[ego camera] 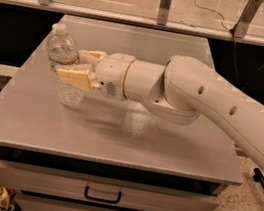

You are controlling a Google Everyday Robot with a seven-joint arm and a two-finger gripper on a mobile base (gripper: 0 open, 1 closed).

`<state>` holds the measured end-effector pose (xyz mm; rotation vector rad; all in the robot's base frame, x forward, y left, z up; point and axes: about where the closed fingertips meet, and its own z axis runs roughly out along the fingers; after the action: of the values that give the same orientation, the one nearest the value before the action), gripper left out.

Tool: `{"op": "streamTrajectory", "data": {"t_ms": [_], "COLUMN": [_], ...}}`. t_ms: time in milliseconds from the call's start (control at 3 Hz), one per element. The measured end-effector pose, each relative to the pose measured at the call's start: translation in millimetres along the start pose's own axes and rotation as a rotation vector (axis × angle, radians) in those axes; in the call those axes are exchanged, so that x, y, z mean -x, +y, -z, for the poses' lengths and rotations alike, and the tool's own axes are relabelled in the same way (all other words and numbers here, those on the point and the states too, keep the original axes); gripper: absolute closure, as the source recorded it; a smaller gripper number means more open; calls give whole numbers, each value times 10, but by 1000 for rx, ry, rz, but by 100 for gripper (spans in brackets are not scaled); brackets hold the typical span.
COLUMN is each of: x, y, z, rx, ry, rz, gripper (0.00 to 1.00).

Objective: Knock water bottle over

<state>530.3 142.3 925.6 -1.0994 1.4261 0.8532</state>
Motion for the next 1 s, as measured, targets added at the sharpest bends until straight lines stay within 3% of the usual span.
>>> {"op": "streamTrajectory", "data": {"t_ms": [667, 1000], "x": [44, 196], "y": [-18, -44], "z": [-6, 37], "rx": [14, 44], "ry": [7, 58], "rz": [7, 30], "gripper": [100, 100]}}
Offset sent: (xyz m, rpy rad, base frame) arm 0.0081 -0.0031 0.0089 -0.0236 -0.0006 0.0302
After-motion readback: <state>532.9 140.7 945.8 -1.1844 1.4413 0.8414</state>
